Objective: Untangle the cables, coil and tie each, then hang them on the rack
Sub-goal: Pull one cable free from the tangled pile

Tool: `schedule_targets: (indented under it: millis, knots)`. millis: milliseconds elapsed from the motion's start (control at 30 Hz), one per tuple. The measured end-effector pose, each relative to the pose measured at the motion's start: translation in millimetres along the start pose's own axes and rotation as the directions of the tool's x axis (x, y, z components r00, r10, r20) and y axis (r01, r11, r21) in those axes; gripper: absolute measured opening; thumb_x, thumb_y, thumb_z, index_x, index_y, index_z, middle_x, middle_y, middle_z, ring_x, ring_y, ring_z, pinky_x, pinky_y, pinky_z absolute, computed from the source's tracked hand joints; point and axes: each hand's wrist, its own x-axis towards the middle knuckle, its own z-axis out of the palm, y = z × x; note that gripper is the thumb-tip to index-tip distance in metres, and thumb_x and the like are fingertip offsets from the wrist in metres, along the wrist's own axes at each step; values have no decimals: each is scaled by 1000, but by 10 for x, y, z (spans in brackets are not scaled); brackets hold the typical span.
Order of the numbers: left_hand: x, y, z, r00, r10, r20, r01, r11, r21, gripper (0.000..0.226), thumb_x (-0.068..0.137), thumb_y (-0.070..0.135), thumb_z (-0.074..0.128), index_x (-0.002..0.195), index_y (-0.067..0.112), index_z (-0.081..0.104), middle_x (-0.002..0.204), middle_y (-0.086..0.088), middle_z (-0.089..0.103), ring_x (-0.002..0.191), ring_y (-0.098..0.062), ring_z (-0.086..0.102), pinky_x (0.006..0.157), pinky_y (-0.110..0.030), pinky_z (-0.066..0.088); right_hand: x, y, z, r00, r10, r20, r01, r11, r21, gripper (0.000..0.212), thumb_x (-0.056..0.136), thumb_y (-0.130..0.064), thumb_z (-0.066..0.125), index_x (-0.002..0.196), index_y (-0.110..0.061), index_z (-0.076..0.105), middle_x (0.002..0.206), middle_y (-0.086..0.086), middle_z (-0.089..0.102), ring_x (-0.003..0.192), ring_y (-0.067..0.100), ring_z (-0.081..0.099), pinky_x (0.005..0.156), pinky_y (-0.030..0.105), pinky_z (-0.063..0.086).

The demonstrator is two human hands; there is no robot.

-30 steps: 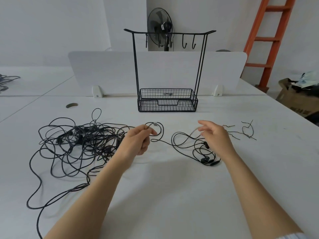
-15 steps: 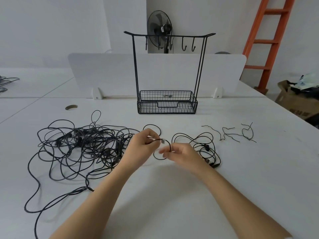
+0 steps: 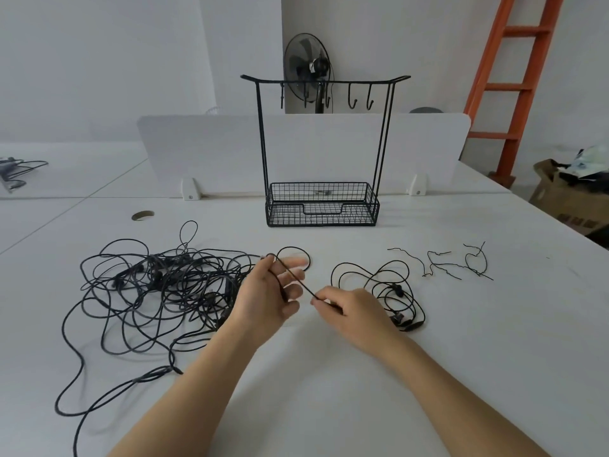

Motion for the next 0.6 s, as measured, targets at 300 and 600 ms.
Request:
schedule_targets:
  millis: [300, 600]
  knots:
    - [52, 67, -96, 994, 42, -97, -58, 983, -175, 47, 91, 18, 31, 44, 19, 32, 42, 4, 25, 35, -11, 26, 39, -18, 22, 55, 135, -98, 975, 79, -210, -96, 993, -73, 13, 88, -21, 56, 92, -16, 67, 47, -9, 40, 60, 15, 43, 61, 27, 33]
    - [-97, -63, 66, 995, 96, 32, -52, 212, 976, 48, 78, 48, 67, 65, 18, 31, 60, 8, 33, 56, -11, 31, 53, -22, 26, 73, 145, -107, 881, 179, -438, -87, 971, 223, 7, 84, -14, 63, 79, -15, 68, 51, 0, 55, 56, 7, 47, 58, 28, 36]
